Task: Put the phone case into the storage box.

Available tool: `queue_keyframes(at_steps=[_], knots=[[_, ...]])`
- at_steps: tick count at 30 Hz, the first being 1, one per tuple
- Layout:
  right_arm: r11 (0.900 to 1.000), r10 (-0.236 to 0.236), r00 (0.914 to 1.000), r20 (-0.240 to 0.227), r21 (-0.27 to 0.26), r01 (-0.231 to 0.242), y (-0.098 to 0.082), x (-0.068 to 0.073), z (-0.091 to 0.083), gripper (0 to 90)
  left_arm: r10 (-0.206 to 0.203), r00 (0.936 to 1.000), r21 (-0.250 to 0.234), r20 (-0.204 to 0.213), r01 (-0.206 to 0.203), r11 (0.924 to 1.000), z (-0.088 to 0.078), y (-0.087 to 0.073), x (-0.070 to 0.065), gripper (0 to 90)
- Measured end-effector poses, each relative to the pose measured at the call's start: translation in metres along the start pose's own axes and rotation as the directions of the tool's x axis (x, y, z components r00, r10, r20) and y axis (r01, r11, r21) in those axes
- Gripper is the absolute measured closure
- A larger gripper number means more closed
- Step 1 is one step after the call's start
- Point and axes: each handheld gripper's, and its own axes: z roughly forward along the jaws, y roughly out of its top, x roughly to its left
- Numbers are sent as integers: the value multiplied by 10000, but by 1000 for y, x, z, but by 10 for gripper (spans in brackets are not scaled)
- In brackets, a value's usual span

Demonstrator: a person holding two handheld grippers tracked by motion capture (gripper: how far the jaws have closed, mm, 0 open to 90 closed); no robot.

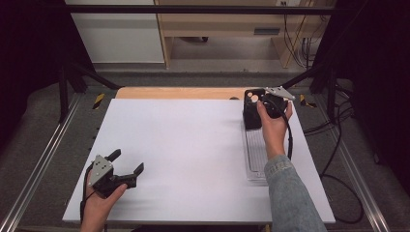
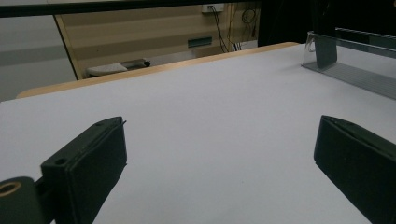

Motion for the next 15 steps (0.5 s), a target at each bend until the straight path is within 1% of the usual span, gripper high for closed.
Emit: queue_keyframes(at_steps=[2,5,9,15], knots=[[10000,-21,10000,-40,-11,21,0,0,-1,79,-8,10000,6,-15,8,10000,0,0,0,27],[9997,-234,9997,-19,-64,234,0,1,-2,80,-26,10000,12,-33,26,10000,0,0,1,27],[9995,-268,9996,-53,-183,267,1,1,-4,80,-43,10000,-9,-61,43,10000,0,0,1,27],[9983,-306,9995,9,-501,306,3,1,-10,76,-70,10000,-6,-40,70,10000,0,0,1,27]])
